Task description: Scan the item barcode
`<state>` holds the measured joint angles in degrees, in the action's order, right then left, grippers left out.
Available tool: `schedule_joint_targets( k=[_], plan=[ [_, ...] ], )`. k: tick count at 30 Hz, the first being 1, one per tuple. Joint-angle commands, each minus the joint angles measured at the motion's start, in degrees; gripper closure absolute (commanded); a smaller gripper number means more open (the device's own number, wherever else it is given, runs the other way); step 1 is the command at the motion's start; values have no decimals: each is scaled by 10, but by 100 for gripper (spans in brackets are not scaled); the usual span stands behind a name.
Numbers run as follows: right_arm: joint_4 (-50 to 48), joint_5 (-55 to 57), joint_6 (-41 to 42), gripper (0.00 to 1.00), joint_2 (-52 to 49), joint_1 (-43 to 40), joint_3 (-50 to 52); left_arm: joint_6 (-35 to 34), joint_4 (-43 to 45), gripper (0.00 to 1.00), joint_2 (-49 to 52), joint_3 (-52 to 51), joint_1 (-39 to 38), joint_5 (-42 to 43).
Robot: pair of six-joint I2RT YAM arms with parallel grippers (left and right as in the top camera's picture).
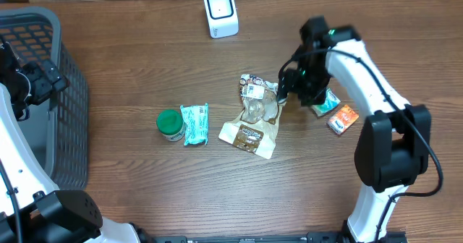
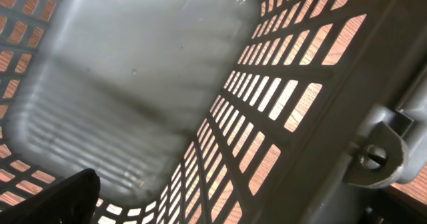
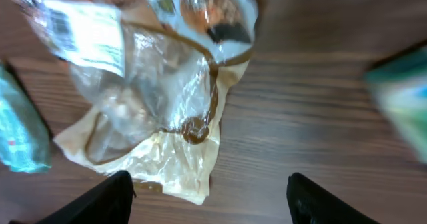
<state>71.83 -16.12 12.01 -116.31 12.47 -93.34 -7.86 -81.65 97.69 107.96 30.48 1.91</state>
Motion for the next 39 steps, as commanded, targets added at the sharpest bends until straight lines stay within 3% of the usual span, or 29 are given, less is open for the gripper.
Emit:
schedule_joint_targets(
  k=[1, 13, 19, 39],
  plan=[
    [-37, -52, 7, 27, 1, 4, 50, 8, 0, 0, 6, -1, 3, -6],
    [-182, -87, 45, 32, 1, 6, 185, 8, 0, 0, 6, -1, 3, -6],
    [-304, -176, 40, 31, 1, 8, 249, 8, 0, 1, 6, -1, 3, -6],
    [-487, -230, 32, 28, -6, 85, 258, 8, 0, 1, 6, -1, 3, -6]
  ],
)
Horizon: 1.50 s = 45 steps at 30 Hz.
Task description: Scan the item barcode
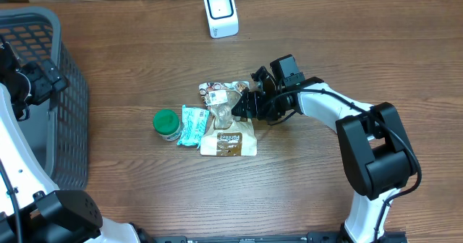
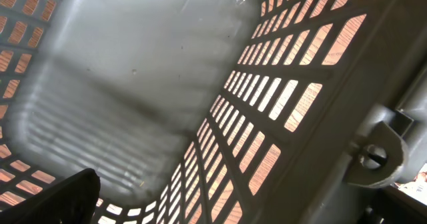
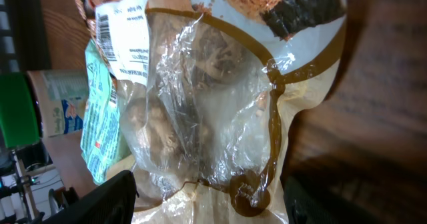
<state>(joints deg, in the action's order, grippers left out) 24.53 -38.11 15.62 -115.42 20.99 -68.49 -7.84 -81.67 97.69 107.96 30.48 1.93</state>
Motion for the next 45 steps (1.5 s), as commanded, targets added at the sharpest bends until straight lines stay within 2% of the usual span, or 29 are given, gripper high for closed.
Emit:
schedule_joint_targets(
  k=[1, 8, 17, 27, 29, 37, 40, 42, 45],
  plan=[
    [-18, -16, -3, 28, -15, 2, 9, 8, 0, 0, 6, -1, 3, -6],
    [-26, -19, 13, 29, -17, 38, 9, 8, 0, 0, 6, -1, 3, -6],
    [-84, -12, 84, 40, -47, 76, 9, 8, 0, 0, 6, -1, 3, -6],
    [-76, 150, 96, 58, -50, 77, 9, 8, 0, 1, 6, -1, 3, -6],
    [-89, 178, 99, 64, -54, 77, 9, 8, 0, 0, 6, -1, 3, -6],
    [-112, 167, 116, 73, -97, 92, 9, 8, 0, 0, 6, -1, 3, -6],
    [-112, 139, 116, 83, -97, 92, 9, 8, 0, 0, 6, -1, 3, -6],
    [-111, 121, 116, 94, -97, 92, 7, 8, 0, 0, 6, -1, 3, -6],
    [-100, 115, 116, 96, -94, 88, 0, 8, 0, 0, 6, -1, 3, -6]
  ],
)
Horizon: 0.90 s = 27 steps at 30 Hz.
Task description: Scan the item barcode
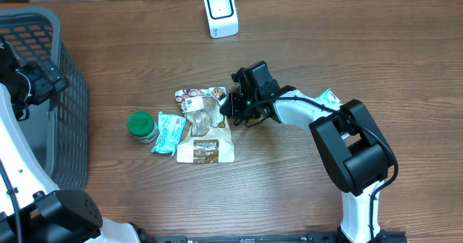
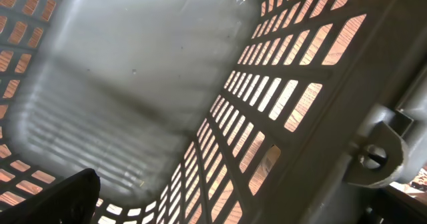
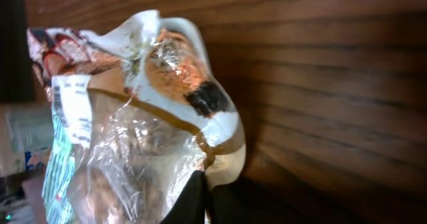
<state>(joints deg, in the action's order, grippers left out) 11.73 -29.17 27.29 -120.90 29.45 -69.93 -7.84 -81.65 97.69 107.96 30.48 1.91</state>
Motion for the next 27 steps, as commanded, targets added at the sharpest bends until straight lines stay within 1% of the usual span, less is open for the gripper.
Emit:
schedule_joint_targets(
  k=[1, 3, 6, 9, 11, 13, 16, 20, 23, 27],
  plan=[
    [39, 28, -1, 96, -36, 1, 8, 8, 0, 0, 6, -1, 3, -6],
    [76, 37, -5, 96, -26, -3, -12, 8, 0, 0, 6, -1, 3, -6],
    [165, 88, -21, 96, -7, -4, -63, 8, 0, 0, 6, -1, 3, -6],
    [272, 147, -24, 96, 7, 7, -133, 8, 0, 0, 6, -1, 3, -6],
    [347, 167, -40, 96, 8, 23, -194, 8, 0, 0, 6, -1, 3, -6],
    [376, 176, -40, 96, 8, 37, -218, 8, 0, 0, 6, -1, 3, -6],
    [385, 178, -39, 96, 8, 70, -228, 8, 0, 0, 6, -1, 3, -6],
    [363, 171, -33, 96, 8, 123, -233, 8, 0, 0, 6, -1, 3, -6],
    [341, 171, -33, 96, 8, 139, -233, 8, 0, 1, 6, -1, 3, -6],
    [333, 170, -33, 94, 8, 134, -231, 8, 0, 0, 6, -1, 3, -6]
  ],
)
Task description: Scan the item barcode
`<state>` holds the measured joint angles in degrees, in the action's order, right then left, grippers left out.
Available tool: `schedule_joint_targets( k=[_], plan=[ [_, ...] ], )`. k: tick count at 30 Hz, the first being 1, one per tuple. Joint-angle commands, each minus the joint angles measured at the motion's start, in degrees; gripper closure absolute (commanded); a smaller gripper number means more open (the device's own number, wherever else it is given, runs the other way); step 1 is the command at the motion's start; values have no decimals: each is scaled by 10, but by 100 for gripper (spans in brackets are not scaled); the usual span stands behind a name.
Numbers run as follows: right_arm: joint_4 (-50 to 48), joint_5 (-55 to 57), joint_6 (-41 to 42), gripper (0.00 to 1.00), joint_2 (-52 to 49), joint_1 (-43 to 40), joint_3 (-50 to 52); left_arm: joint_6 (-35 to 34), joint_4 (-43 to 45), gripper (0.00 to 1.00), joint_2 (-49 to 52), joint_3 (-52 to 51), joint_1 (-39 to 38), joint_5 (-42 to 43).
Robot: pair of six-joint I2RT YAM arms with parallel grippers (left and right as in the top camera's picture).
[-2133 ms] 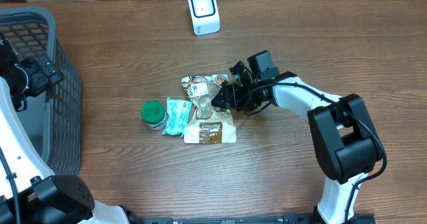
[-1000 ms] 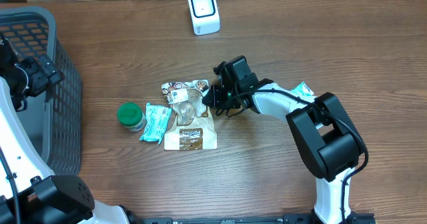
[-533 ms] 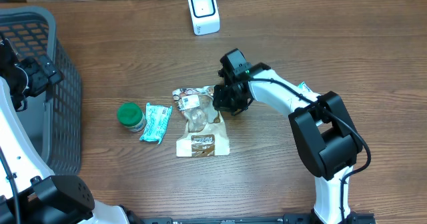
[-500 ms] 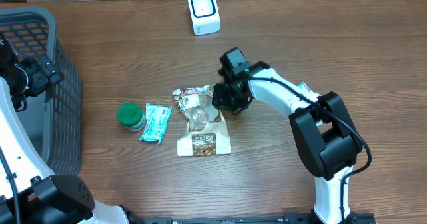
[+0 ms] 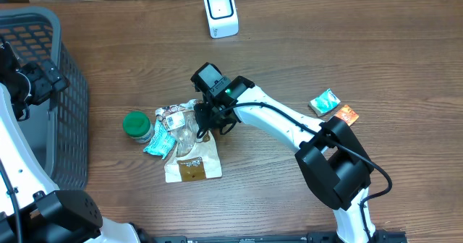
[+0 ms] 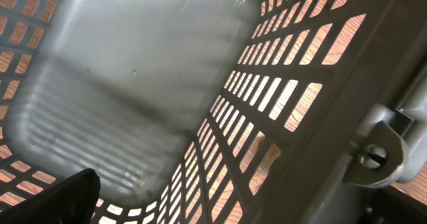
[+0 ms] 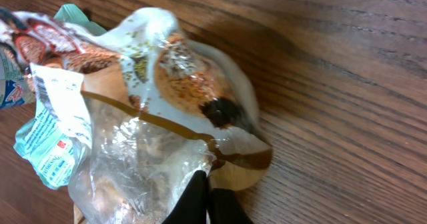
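Observation:
The item is a clear and brown snack bag (image 5: pixel 191 150) lying crumpled on the table. In the right wrist view the bag (image 7: pixel 153 111) carries a white barcode label (image 7: pixel 59 99) on its left side. My right gripper (image 5: pixel 205 118) is shut on the bag's edge, and its black fingertips (image 7: pixel 200 201) pinch the plastic between them. The white scanner (image 5: pixel 220 11) stands at the far edge of the table, well beyond the bag. My left gripper (image 5: pixel 35 84) hangs over the grey basket, one finger (image 6: pixel 60 197) far to the left, nothing in it.
A green-lidded jar (image 5: pixel 136 125) and a teal packet (image 5: pixel 157 139) lie against the bag's left side. The grey basket (image 5: pixel 51 91) fills the left end. A teal packet (image 5: pixel 325 100) and an orange packet (image 5: pixel 345 116) lie to the right.
My right gripper, still shut on the bag, is now further left, and the bag with it. The teal packet and jar have shifted slightly left. The left arm has not moved.
My right gripper was open above the bag's right side. Then it was low at the bag's right edge, still open, with the bag further left against the teal packet. Then it was shut on the bag's edge, and now holds it further left.

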<state>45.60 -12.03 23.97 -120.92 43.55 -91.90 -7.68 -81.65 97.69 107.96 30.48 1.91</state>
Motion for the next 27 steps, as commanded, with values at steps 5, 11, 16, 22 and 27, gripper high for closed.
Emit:
schedule_joint_targets(
  k=[5, 11, 16, 22, 27],
  plan=[
    [-28, -53, -1, 89, 2, -24, 12, 6, 0, 0, 6, -1, 3, -6],
    [-80, -144, -38, 80, -1, -56, 74, 6, 0, 0, 6, -1, 3, -6],
    [-91, -231, -96, 75, -1, -101, 106, 6, 0, 0, 6, -1, 3, -6],
    [-114, -293, -120, 68, -1, -143, 154, 6, 0, 0, 6, -1, 3, -6],
    [-124, -297, -121, 63, -10, -153, 195, 6, 0, 0, 6, -1, 3, -6]
  ],
)
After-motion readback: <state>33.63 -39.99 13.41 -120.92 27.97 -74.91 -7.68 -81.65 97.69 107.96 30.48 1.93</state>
